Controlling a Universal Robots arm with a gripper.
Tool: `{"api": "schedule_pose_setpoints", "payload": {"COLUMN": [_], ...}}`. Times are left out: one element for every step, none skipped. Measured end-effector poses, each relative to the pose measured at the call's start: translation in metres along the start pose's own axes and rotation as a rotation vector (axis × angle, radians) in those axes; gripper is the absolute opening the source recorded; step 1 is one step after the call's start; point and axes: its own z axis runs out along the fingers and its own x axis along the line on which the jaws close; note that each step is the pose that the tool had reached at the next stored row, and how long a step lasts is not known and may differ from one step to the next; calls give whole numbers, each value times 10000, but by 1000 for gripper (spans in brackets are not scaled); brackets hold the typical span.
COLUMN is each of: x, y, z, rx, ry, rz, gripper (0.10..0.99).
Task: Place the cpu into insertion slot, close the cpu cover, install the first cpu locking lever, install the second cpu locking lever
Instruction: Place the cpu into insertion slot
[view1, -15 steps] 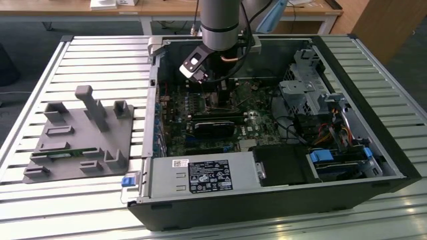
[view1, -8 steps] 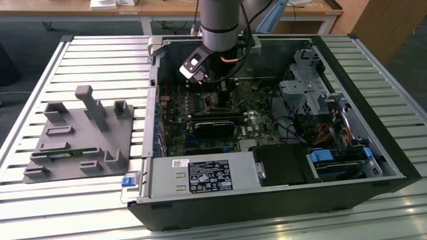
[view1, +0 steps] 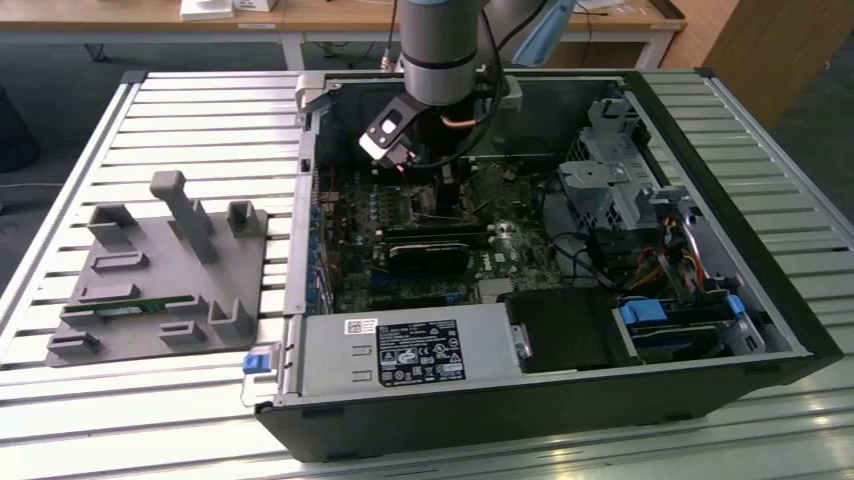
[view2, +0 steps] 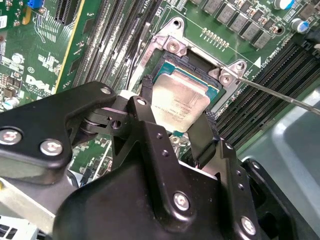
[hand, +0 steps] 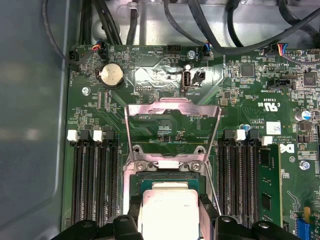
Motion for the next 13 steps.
{"api": "schedule_pose_setpoints", "payload": {"x": [0, 0, 0, 0, 0, 0, 0, 0, 0, 0, 0, 0, 0], "y": [-1, -1, -1, -2, -2, -3, -4, -4, -4, -4, -4, -2, -1], "z": [4, 10, 15, 20, 26, 32, 38, 43, 48, 52, 55, 59, 61], "rx": [1, 0, 0, 0, 0, 0, 0, 0, 0, 0, 0, 0, 0], "ry": [-3, -7, -11, -11, -12, -12, -13, -13, -14, -14, -14, -14, -15], "rz": [0, 0, 1, 4, 6, 9, 14, 20, 25, 29, 31, 31, 32], "gripper": [533, 533, 533, 533, 533, 533, 533, 533, 533, 533, 533, 533, 533]}}
